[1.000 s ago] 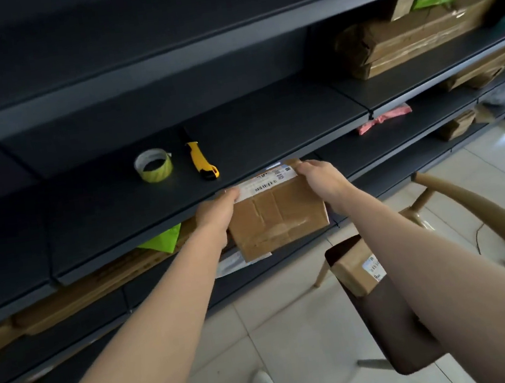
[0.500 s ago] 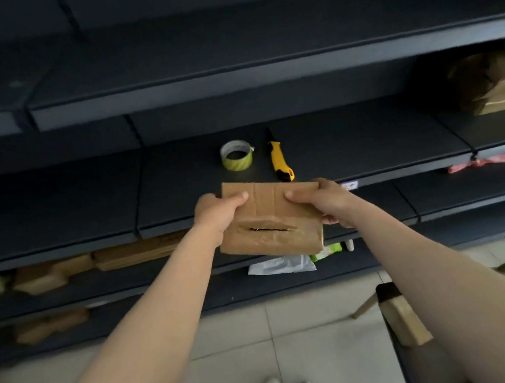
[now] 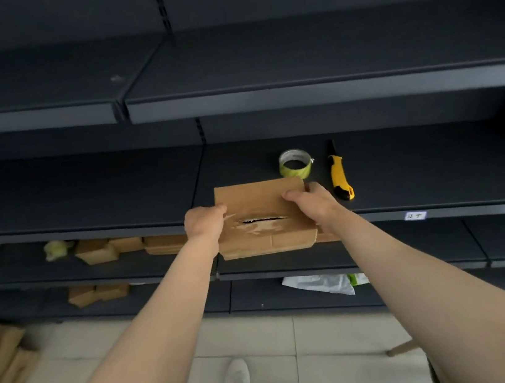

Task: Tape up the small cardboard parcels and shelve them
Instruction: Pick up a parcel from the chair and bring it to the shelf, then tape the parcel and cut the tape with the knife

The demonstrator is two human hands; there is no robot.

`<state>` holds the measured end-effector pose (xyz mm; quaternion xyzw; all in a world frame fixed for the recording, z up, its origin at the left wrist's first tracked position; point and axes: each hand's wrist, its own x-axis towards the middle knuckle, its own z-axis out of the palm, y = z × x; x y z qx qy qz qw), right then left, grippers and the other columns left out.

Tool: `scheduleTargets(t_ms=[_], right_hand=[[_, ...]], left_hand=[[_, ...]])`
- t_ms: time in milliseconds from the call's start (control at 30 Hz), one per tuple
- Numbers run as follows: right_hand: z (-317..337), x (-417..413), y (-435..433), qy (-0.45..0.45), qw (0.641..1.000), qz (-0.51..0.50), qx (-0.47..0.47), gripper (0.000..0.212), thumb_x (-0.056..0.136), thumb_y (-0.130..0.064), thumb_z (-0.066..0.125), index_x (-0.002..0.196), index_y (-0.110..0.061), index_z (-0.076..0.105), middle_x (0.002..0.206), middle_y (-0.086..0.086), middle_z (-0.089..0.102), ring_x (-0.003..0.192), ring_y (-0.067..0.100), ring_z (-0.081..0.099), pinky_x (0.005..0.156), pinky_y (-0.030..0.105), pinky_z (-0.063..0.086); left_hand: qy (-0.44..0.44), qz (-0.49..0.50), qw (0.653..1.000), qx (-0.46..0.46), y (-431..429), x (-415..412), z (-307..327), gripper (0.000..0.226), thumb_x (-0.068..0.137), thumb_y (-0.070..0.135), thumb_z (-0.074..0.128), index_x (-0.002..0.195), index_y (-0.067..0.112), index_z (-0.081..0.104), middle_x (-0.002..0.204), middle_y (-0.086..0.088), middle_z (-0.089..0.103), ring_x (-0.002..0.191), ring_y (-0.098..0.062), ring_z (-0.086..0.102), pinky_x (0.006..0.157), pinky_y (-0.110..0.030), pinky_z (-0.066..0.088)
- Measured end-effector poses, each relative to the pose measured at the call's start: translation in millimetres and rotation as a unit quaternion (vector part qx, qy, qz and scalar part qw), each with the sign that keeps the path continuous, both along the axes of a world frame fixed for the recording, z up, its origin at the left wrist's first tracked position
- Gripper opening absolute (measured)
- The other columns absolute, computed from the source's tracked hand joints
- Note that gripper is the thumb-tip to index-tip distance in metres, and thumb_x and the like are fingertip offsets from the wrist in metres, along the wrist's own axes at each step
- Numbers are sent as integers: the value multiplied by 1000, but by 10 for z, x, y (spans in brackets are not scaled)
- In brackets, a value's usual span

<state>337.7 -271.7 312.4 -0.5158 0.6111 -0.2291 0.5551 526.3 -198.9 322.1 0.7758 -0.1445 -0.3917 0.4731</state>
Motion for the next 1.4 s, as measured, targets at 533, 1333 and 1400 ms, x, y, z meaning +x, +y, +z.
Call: scheduleTargets(t_ms=[533,1333,1400], right_hand=[[-223,1039,-634,23,991,-127,16,44,96,-27,50,138,-14,43,124,5,54,111,27,54,97,39,44],[-317,1017,-713,78,995,-65,-19,91,84,-41,68,152,-16,11,148,12,29,132,32,38,108,45,37],[-320,1036,-698,93,993,-66,-20,95,83,-45,68,152,-17,9,148,12,26,133,33,36,109,46,36]], left_hand=[[20,-175,984,-1,-917,1094,-259,48,86,7,64,133,10,52,130,-11,58,115,-25,57,102,-39,45],[-27,-124,992,-14,-1044,683,-320,77,82,38,71,144,13,33,141,-8,45,127,-28,46,90,-30,38],[-41,-121,992,-12,-1053,656,-340,79,80,35,74,143,11,33,139,-10,47,124,-28,49,94,-32,41]])
